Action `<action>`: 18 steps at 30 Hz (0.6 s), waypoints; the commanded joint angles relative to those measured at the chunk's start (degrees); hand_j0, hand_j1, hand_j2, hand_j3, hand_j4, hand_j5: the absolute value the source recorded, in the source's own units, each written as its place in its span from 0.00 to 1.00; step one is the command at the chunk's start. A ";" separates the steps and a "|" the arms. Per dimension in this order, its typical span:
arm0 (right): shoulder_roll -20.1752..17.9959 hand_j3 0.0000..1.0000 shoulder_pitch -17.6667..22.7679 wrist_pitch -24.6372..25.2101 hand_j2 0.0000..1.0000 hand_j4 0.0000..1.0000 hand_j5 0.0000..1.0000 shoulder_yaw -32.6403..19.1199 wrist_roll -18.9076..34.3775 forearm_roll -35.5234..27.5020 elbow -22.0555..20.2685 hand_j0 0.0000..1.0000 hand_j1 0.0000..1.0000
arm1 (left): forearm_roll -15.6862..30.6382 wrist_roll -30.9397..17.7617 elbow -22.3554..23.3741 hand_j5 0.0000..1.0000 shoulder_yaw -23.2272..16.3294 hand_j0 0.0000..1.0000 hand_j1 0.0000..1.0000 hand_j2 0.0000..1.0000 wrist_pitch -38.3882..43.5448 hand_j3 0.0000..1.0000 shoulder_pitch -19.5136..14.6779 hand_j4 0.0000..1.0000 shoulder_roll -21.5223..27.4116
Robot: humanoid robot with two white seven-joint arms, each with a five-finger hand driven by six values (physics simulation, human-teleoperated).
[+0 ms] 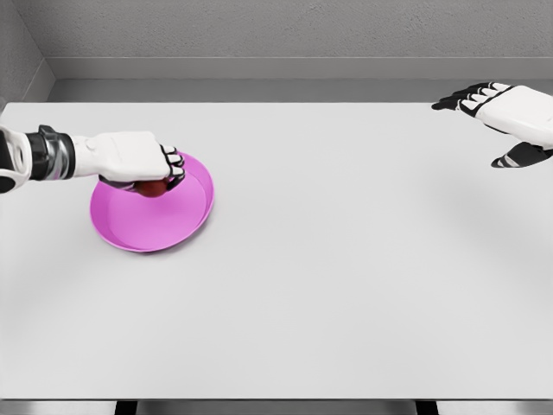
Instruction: Put the apple on the plate with both arms
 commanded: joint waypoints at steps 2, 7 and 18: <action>-0.06 1.00 0.00 0.10 1.00 1.00 1.00 -0.11 -0.03 -0.17 -0.01 1.00 1.00 | 0.73 -0.01 1.16 0.37 0.11 0.37 0.37 0.37 0.12 0.37 0.00 0.37 -0.79; -0.15 1.00 0.00 0.10 1.00 1.00 1.00 -0.11 -0.03 -0.17 -0.01 1.00 1.00 | 0.81 -0.01 1.07 1.00 0.02 1.00 1.00 1.00 0.12 1.00 0.09 1.00 -0.70; -0.15 1.00 0.09 0.10 1.00 1.00 1.00 -0.20 -0.03 -0.17 -0.01 1.00 1.00 | 15.92 0.52 4.32 1.00 5.20 1.00 1.00 1.00 0.12 1.00 2.02 1.00 5.18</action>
